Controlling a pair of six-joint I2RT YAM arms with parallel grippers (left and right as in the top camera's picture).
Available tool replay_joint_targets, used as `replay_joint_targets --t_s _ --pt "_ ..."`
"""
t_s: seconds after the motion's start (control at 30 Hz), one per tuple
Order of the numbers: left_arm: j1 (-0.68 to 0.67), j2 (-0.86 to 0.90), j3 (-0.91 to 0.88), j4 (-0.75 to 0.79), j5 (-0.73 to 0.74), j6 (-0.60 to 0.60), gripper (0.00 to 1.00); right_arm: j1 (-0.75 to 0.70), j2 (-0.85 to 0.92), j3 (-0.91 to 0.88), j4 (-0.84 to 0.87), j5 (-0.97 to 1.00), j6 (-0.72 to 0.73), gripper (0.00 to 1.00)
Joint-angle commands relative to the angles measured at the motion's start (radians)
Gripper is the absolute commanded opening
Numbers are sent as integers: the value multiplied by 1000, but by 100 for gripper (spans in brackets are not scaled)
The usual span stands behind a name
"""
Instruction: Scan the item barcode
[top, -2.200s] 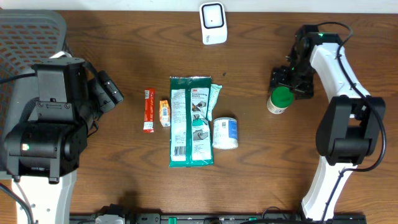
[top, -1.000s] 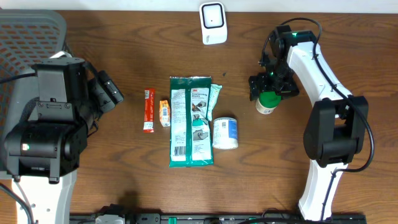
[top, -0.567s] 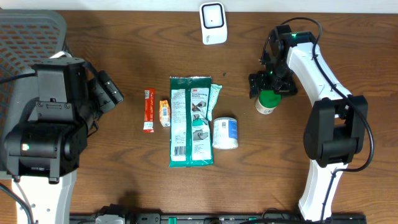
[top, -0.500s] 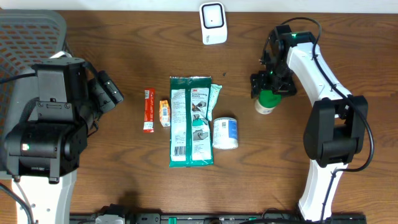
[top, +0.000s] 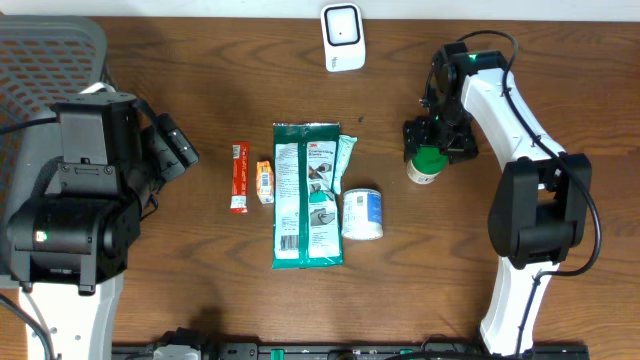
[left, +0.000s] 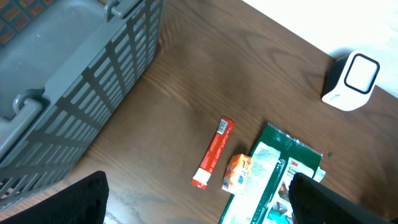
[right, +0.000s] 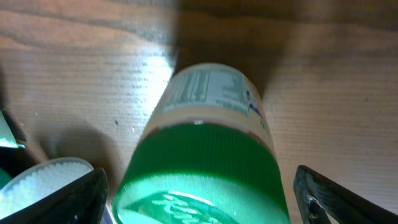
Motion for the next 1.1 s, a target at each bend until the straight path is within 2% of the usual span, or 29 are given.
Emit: replay_joint_targets --t_s 0.0,0.43,0.6,0.73,0.87,1.07 --pt "4 0 12 -2 -12 10 90 10 8 -8 -7 -3 20 92" --pt "4 0 12 -2 -12 10 90 71 8 -11 5 80 76 96" --pt "4 0 12 -2 -12 10 90 88 8 -40 25 133 106 93" --pt "4 0 12 -2 -12 10 90 89 8 -45 33 135 106 84" --pt "4 0 12 -2 -12 10 90 89 8 -49 49 136 105 81" --pt "4 0 12 -2 -12 10 90 90 8 -51 86 134 13 76"
